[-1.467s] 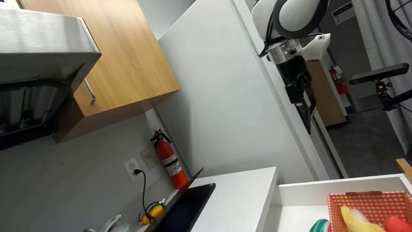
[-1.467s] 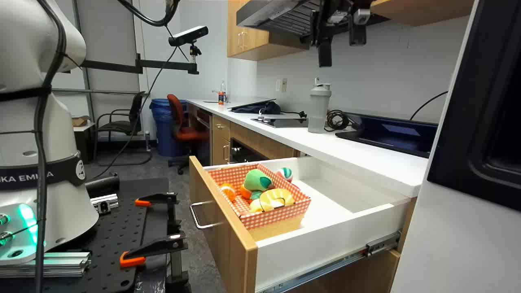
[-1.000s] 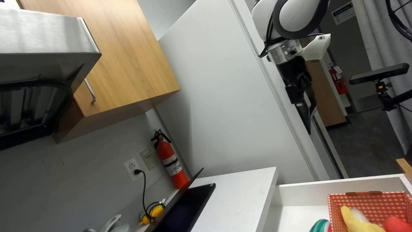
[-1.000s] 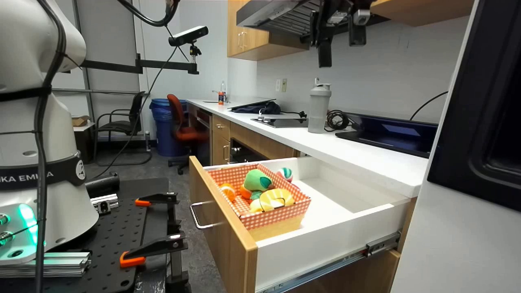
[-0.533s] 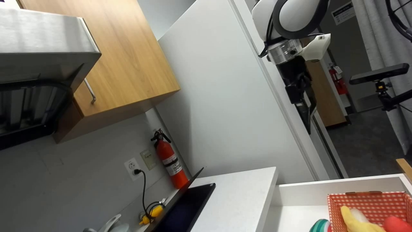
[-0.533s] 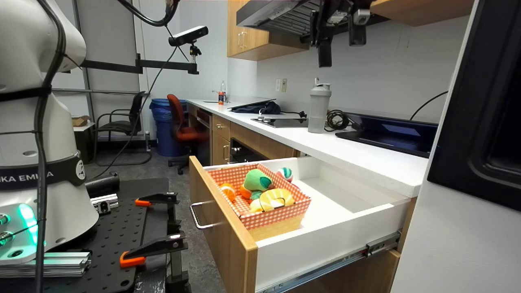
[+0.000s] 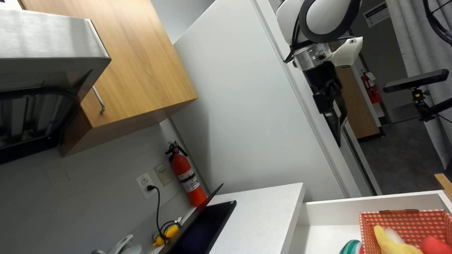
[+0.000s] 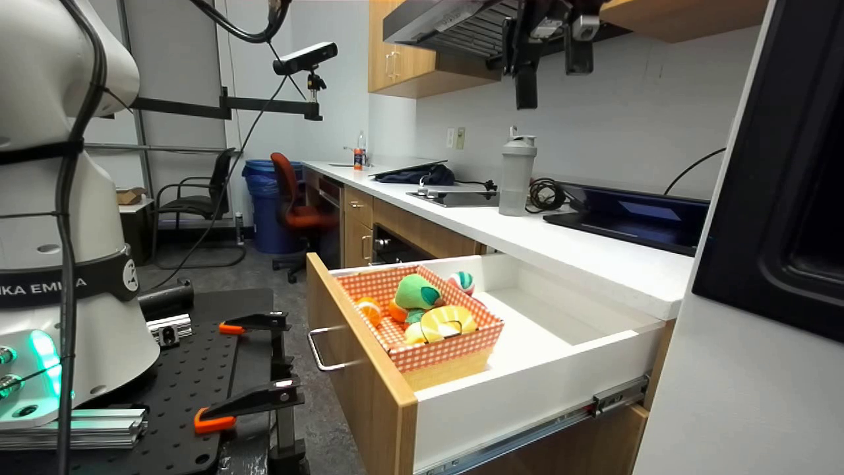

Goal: Pick up the two plush toys from the drawer, put them in the toy basket and close the top drawer.

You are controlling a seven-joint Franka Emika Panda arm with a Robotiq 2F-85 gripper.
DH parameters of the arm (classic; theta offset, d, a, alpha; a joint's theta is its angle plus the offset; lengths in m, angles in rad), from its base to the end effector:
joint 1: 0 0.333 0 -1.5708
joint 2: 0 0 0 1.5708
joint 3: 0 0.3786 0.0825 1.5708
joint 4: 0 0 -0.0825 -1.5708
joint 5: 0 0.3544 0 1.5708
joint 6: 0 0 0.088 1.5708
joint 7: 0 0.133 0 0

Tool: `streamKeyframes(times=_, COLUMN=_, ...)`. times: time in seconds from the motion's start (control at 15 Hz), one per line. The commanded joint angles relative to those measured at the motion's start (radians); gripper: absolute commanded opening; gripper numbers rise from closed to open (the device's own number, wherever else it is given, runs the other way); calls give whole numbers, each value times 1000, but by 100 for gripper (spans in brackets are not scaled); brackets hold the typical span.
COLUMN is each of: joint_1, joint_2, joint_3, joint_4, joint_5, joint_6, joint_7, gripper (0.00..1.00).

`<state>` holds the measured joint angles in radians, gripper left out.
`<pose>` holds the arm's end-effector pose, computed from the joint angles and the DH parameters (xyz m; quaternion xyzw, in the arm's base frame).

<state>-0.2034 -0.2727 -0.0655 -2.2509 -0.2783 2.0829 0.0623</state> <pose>0.4165 -0.1381 0.5340 0.9867 -0.1017 0.0400 0.1203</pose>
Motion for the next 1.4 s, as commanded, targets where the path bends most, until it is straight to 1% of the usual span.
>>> streamKeyframes(times=0.0, joint_1=24, joint_2=-1, joint_3=-13, joint_4=-1, joint_5=2, joint_6=-13, joint_7=-4, gripper=100)
streamKeyframes(times=0.27, joint_1=52, joint_2=-20, joint_3=3, joint_4=-28, joint_5=6, joint_6=-23, joint_7=-26, gripper=100)
streamKeyframes(times=0.47, joint_1=87, joint_2=-35, joint_3=18, joint_4=-51, joint_5=24, joint_6=-27, joint_7=-36, gripper=100)
streamKeyframes(times=0.67, joint_1=125, joint_2=-45, joint_3=32, joint_4=-77, joint_5=67, joint_6=-15, joint_7=-41, gripper=100)
streamKeyframes(times=1.0, joint_1=184, joint_2=-46, joint_3=59, joint_4=-125, joint_5=174, joint_6=-6, joint_7=-34, gripper=100)
streamKeyframes(times=1.33, joint_1=237, joint_2=-39, joint_3=88, joint_4=-184, joint_5=250, joint_6=30, joint_7=-50, gripper=100)
